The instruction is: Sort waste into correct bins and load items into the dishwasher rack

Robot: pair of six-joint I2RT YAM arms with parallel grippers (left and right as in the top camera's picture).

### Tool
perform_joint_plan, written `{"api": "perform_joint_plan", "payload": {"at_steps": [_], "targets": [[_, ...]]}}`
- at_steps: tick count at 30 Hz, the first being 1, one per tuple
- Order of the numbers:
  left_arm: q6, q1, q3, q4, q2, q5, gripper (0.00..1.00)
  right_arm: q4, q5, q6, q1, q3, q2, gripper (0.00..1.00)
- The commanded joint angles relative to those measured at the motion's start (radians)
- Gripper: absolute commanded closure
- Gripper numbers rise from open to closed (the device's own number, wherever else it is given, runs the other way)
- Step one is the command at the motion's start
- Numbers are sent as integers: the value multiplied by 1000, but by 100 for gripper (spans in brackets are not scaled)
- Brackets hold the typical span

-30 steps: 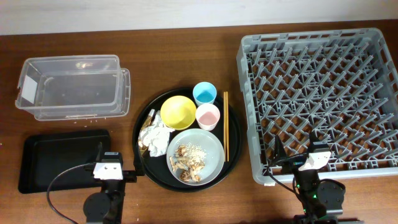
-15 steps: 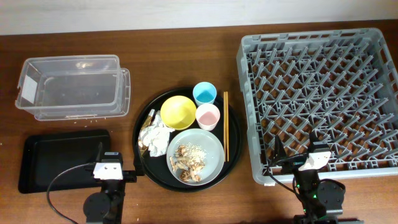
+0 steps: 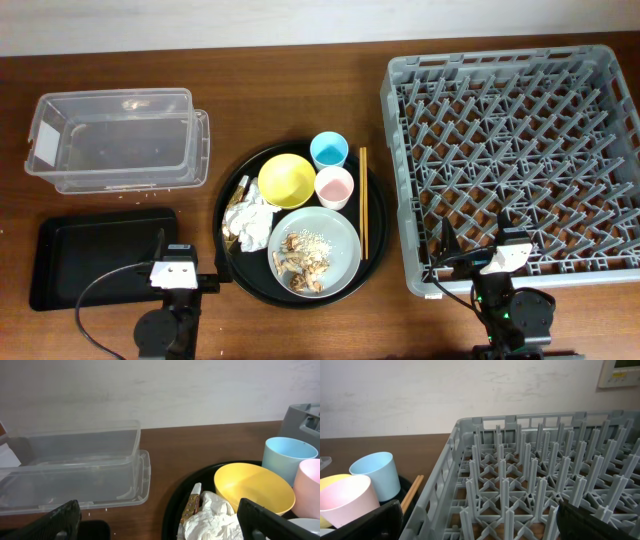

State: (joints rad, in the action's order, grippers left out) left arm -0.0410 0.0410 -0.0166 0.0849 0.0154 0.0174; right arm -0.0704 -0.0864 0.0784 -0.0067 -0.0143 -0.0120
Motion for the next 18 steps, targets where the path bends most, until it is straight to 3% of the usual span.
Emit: {"api": "perform_joint_plan", "payload": {"at_steps": [1,5,7,9,14,18], "targets": [[7,2,8,-2,-8,-11,1,0,9,0,6,9,6,1],[7,2,8,-2,-8,-15,1,0,9,0,6,9,6,1],[105,2,6,-21,-8,-203,1,0,9,0,6,9,6,1],[238,2,6,-45,-8,-565,1,0,9,0,6,9,6,1],[238,2,6,-111,-8,-830,0,0,9,0,6,9,6,1],[239,2,4,-383,-8,-992,1,0,9,0,6,9,6,1]]}}
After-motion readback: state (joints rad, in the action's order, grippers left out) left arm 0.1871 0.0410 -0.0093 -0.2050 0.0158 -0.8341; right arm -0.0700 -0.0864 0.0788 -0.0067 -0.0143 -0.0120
